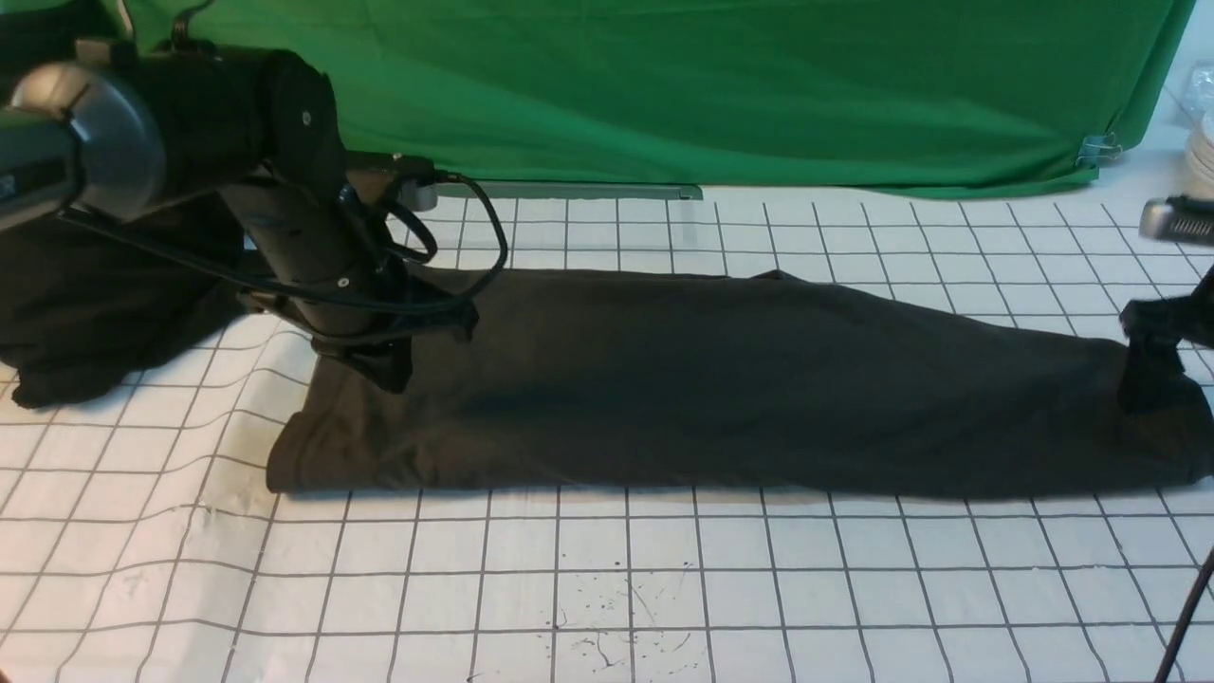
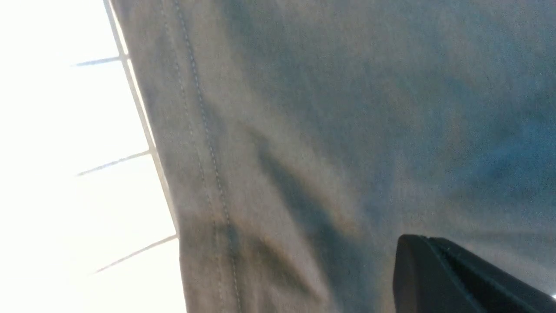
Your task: Fold a long-sleeved shirt over a white checkered tablecloth.
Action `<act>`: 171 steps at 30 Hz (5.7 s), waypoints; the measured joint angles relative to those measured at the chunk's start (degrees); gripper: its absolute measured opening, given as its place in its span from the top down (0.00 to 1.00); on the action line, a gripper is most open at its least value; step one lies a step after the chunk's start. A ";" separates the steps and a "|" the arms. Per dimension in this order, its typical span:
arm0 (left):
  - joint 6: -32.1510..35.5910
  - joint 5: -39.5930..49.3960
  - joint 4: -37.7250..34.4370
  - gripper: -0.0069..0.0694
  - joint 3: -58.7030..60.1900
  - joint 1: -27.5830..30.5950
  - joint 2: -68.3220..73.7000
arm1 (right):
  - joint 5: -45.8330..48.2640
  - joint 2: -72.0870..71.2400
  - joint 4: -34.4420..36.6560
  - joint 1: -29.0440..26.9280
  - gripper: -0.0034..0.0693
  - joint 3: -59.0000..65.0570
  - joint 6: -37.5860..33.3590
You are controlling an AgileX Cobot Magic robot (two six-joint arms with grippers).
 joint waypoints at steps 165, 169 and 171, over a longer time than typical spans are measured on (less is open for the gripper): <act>-0.56 -24.76 -10.15 0.91 63.02 0.02 -100.61 | -73.57 -110.57 -4.12 34.24 0.70 74.88 -3.52; 4.67 -25.99 -8.01 0.91 63.58 0.02 -100.70 | -73.47 -110.57 -4.12 34.24 0.68 74.88 -3.46; 6.14 -30.70 -7.73 0.91 65.42 0.87 -101.47 | -73.51 -110.57 -4.06 34.28 0.67 74.88 -3.46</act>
